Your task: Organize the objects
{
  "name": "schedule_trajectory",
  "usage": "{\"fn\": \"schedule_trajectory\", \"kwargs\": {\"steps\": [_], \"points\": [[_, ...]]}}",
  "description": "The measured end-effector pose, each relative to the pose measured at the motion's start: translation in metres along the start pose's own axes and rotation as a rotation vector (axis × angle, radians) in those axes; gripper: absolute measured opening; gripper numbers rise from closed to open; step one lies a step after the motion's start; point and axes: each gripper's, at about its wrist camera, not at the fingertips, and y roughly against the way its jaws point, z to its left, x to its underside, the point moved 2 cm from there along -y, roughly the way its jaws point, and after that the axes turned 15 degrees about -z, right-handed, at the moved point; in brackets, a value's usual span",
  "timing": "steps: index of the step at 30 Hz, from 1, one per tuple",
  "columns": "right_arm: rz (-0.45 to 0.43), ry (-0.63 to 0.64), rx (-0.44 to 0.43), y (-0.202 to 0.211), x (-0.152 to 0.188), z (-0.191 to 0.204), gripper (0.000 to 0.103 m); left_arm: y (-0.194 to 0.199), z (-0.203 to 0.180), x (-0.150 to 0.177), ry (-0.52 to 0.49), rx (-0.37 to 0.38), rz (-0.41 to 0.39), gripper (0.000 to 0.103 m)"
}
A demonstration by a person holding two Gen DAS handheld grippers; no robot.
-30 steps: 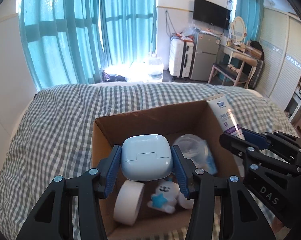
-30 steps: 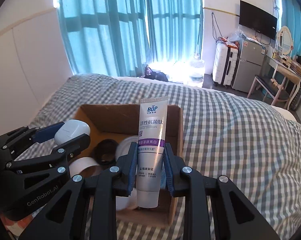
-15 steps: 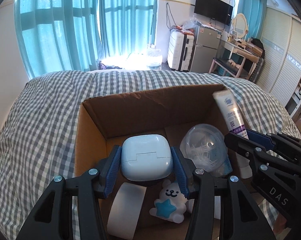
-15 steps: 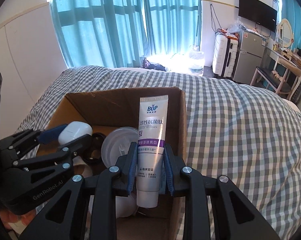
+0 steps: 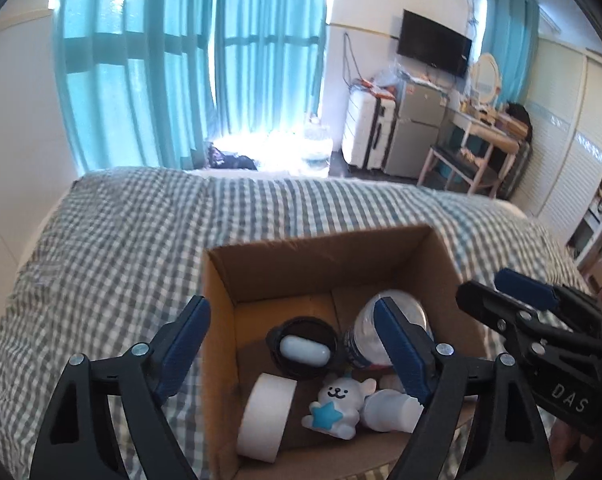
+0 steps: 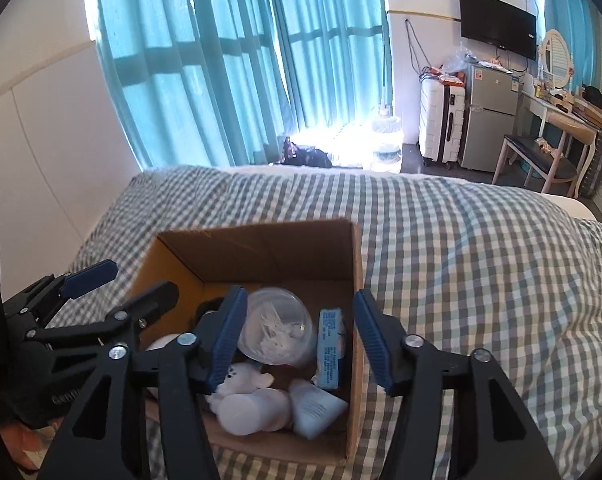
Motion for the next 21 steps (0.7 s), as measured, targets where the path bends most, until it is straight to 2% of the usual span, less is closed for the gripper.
{"fn": "schedule_trajectory", "kwargs": {"steps": [2, 7, 10, 14, 21], "points": [[-0.018, -0.003, 0.002, 0.013, -0.009, 0.002, 0.059, 0.015, 0.003, -0.012, 0.002, -0.021, -0.03, 0.092], [-0.097, -0.01, 0.012, 0.058, -0.036, 0.005, 0.072, 0.059, 0.004, -0.042, -0.019, -0.029, -0.103, 0.093], [-0.145, -0.003, 0.025, 0.092, -0.055, 0.009, 0.08, 0.095, 0.002, -0.064, -0.035, -0.041, -0.168, 0.099], [-0.204, 0.024, 0.046, 0.137, -0.072, 0.018, 0.085, 0.141, -0.002, -0.085, -0.055, -0.039, -0.236, 0.1], [-0.318, 0.046, 0.068, 0.218, -0.088, 0.026, 0.098, 0.217, -0.011, -0.102, -0.075, -0.047, -0.34, 0.102]]}}
